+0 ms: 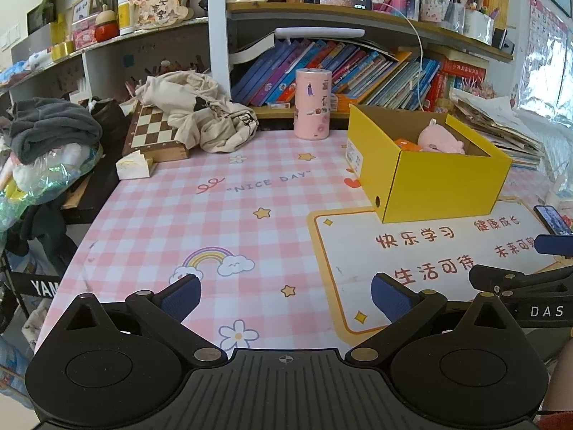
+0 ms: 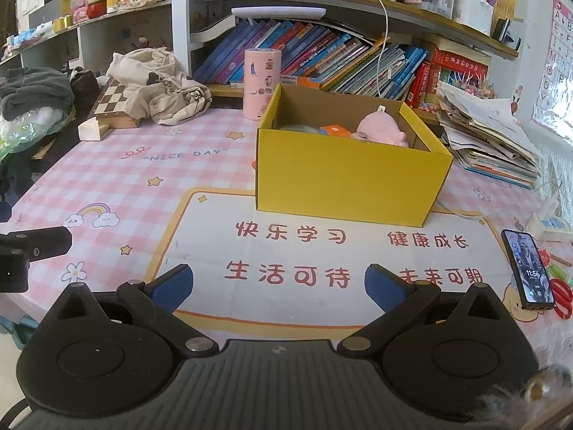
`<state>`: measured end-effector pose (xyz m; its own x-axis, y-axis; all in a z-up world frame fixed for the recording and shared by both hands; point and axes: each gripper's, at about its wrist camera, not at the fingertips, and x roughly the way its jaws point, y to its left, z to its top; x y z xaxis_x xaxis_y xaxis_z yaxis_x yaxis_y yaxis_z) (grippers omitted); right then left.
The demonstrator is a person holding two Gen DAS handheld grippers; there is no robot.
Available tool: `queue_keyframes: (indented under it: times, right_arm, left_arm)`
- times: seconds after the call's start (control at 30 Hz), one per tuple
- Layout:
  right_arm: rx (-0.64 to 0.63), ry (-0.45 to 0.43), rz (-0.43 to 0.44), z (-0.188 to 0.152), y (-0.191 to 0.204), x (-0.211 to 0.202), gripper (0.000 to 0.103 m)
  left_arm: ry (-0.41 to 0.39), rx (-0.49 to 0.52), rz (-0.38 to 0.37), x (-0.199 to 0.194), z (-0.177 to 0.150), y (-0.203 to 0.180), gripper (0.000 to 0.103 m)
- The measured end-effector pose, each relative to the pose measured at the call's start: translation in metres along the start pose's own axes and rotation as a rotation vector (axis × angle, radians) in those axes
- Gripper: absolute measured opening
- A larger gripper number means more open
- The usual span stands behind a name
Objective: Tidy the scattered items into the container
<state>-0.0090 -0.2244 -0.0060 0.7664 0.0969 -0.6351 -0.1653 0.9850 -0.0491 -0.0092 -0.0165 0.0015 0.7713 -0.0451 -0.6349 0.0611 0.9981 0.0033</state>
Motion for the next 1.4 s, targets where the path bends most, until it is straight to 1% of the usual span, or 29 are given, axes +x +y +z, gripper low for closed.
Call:
queue_keyframes:
  times: [0.47, 0.6, 0.67, 1.13, 1.4]
  right_arm:
    - [0.018, -0.006, -0.005, -0.002, -0.011, -0.005, 0.103]
    - [0.025, -0.005, -0.011, -0.003, -0.005, -0.007, 0.103]
    - [0.034, -0.004, -0.024, -0.005, 0.006, -0.009, 0.103]
    - [0.033, -0.001, -0.023, -0.004, 0.005, -0.009, 0.103]
    - [0.029, 0.005, -0.020, -0.004, 0.004, -0.006, 0.103]
  left_arm:
    - [0.001, -0.006, -0.017, -0.002, -0.001, -0.002, 0.102]
    - [-0.002, -0.007, -0.019, -0.003, -0.001, -0.002, 0.103]
    - [-0.002, -0.005, -0.020, -0.003, -0.001, -0.003, 0.103]
    - [0.009, -0.001, -0.016, -0.001, 0.000, -0.004, 0.103]
    - [0.003, -0.012, -0.034, -0.001, -0.002, -0.004, 0.103]
